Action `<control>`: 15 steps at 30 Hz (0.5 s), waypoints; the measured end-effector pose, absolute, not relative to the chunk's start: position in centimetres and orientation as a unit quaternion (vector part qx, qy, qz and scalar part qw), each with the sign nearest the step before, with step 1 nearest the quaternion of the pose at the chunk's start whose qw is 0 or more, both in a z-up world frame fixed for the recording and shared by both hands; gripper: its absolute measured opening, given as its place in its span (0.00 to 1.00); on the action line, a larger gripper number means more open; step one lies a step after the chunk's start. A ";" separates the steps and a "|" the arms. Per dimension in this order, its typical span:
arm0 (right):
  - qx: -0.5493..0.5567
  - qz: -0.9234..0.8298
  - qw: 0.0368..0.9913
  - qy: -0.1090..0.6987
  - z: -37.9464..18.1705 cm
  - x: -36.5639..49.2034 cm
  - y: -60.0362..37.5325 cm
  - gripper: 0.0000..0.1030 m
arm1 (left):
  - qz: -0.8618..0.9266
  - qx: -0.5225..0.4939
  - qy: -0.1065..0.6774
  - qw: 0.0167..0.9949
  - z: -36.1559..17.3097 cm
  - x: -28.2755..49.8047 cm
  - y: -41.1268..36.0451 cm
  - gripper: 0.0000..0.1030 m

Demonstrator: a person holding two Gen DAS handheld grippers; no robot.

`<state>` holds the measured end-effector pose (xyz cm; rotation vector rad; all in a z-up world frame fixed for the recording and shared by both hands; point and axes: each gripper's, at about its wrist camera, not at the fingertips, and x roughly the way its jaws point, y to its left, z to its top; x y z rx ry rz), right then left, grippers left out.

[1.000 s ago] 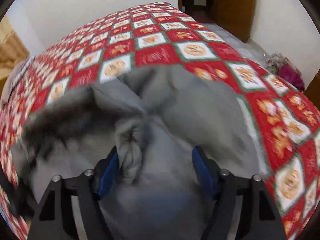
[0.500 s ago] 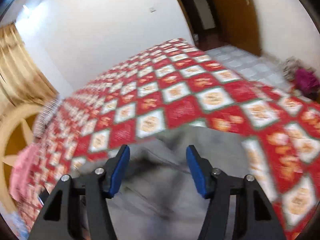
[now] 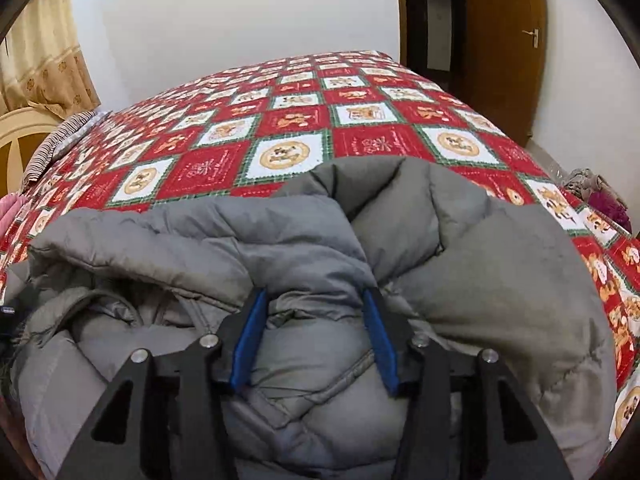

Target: Fold large clothes

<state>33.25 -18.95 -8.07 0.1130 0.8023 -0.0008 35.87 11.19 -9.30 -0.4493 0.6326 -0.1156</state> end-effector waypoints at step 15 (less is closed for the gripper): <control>0.072 0.011 0.922 0.380 -8.2 34.1 -19.4 0.53 | -0.023 -0.061 0.421 0.905 -12.8 45.7 2.0 0.64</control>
